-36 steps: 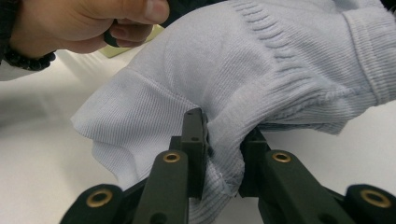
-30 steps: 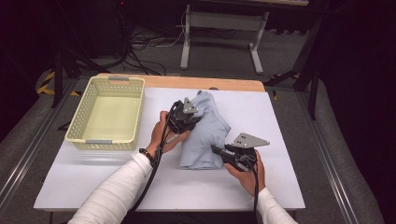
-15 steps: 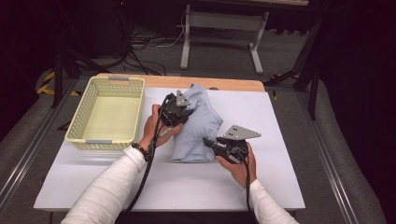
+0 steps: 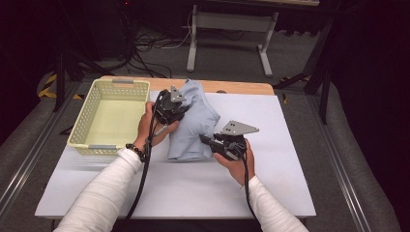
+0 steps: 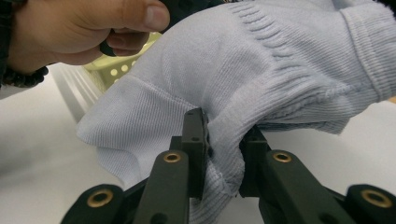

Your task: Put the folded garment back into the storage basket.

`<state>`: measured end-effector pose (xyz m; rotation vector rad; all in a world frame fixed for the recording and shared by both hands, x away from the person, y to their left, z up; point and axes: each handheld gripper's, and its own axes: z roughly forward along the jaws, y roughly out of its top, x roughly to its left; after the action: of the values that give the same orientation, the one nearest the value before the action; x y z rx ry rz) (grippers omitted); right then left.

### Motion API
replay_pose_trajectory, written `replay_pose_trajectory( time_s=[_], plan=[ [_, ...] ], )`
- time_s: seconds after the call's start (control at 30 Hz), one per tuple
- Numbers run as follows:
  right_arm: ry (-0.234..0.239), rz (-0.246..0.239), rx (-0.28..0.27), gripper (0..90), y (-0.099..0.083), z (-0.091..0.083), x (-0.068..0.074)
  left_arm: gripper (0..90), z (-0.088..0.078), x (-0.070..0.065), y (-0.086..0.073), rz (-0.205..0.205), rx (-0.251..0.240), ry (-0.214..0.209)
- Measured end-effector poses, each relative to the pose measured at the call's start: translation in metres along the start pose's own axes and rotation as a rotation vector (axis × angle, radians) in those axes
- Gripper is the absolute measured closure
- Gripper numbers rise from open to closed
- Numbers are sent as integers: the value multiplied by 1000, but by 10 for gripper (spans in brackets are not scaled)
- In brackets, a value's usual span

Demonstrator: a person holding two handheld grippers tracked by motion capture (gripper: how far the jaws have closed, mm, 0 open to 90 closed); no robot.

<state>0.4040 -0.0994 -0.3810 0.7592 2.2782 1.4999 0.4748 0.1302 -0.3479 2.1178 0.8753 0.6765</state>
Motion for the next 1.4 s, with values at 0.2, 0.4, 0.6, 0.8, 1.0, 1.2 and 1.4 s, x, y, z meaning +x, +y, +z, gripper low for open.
replay_pose_trajectory(
  time_s=[0.2,0.4,0.6,0.8,1.0,1.2,1.4],
  plan=[
    [11,-8,1,777,9,11,2,760,-6,11,-2,-23,-5,19],
    [26,-8,-3,777,17,21,4,760,-14,22,-3,-29,2,44],
    [40,-11,-6,777,25,33,7,760,-20,33,-5,-29,14,67],
    [56,-6,-6,776,29,46,8,760,-26,44,-9,-50,15,92],
    [66,-16,-1,776,35,62,11,760,-30,58,-16,-69,26,115],
    [82,-18,5,774,42,80,16,760,-36,71,-22,-101,29,147],
    [87,-10,13,773,49,97,17,760,-39,84,-29,-126,36,175]
  ],
)
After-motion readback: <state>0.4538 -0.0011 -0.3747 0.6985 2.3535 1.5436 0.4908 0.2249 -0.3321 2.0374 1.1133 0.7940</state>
